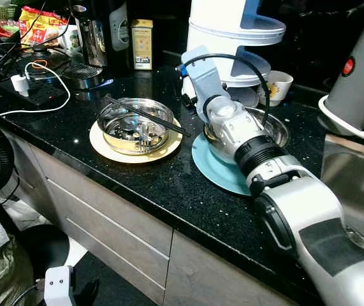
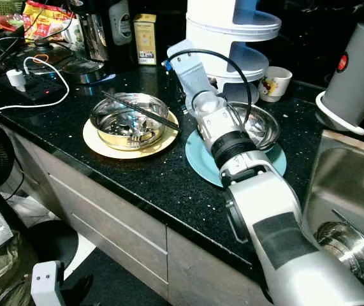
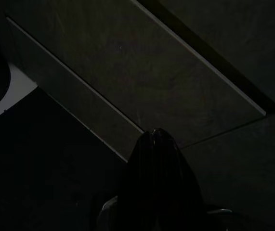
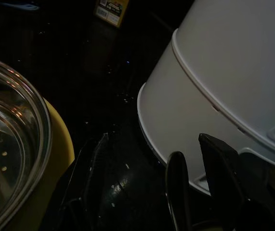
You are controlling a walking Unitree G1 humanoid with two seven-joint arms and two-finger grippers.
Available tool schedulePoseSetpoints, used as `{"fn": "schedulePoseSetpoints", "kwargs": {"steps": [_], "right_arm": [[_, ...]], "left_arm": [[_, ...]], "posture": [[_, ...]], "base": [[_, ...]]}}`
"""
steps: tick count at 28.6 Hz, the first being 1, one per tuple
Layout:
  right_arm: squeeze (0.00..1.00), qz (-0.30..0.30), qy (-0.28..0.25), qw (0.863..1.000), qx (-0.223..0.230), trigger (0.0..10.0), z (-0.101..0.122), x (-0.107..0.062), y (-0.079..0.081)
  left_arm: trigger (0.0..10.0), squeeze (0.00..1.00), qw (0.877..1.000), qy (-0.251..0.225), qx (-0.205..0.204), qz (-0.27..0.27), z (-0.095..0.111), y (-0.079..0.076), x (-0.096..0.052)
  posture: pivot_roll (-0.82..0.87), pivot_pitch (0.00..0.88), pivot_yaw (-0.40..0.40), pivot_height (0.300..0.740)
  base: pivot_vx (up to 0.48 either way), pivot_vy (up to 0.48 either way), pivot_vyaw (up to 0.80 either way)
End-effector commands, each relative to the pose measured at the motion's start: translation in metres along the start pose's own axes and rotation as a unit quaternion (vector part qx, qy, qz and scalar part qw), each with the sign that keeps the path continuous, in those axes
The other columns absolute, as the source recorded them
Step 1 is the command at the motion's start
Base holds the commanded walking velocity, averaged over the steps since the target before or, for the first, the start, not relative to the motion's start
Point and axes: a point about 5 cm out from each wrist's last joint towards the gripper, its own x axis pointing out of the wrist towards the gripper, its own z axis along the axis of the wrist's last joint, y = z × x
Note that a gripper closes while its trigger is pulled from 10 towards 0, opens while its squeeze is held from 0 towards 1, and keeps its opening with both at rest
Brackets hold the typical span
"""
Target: Kitchen organization
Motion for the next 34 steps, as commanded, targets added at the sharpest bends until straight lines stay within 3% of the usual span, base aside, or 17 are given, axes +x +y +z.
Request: {"fn": "schedulePoseSetpoints", "kwargs": {"steps": [1,12,13,14,15,29,34], "right_arm": [[0.0,0.003,0.019,1.0,-0.012,10.0,-0.007,0.0,0.0],[0.0,-0.016,0.052,0.998,-0.018,9.6,-0.022,0.0,-0.01],[0.0,-0.015,0.055,0.998,-0.021,1.6,-0.023,0.0,-0.011],[0.0,-0.015,0.056,0.998,-0.023,1.6,-0.024,0.0,-0.011],[0.0,-0.015,0.058,0.998,-0.022,0.0,-0.024,0.0,-0.012],[0.0,-0.02,0.06,0.998,-0.014,0.0,-0.026,-0.001,-0.02],[0.0,-0.017,-0.031,0.998,0.052,0.0,-0.003,-0.002,-0.027]], "left_arm": [[10.0,0.0,1.0,0.004,-0.004,-0.001,-0.002,-0.003,-0.001],[10.0,0.0,1.0,0.002,-0.005,0.0,-0.003,-0.008,-0.007],[10.0,0.0,1.0,0.001,-0.005,0.001,-0.002,-0.008,-0.007],[10.0,0.0,1.0,0.001,-0.005,0.001,-0.002,-0.008,-0.007],[10.0,0.0,1.0,0.001,-0.005,0.001,-0.001,-0.008,-0.007],[10.0,0.0,1.0,-0.001,-0.003,0.001,0.002,-0.009,-0.005],[10.0,0.0,1.0,0.0,-0.003,0.002,0.002,-0.009,-0.004]], "posture": [[0.12,0.0,-0.091,0.74],[0.12,0.0,-0.104,0.74],[0.11,0.0,-0.104,0.74],[0.11,0.0,-0.104,0.74],[0.11,0.0,-0.105,0.74],[0.11,0.0,-0.098,0.74],[0.11,0.0,-0.094,0.74]], "base": [[0.0,0.0,0.0],[0.0,0.0,0.0],[0.0,0.0,0.0],[0.0,0.0,0.0],[0.0,0.0,0.0],[0.0,0.0,0.0],[0.0,0.0,0.0]]}}
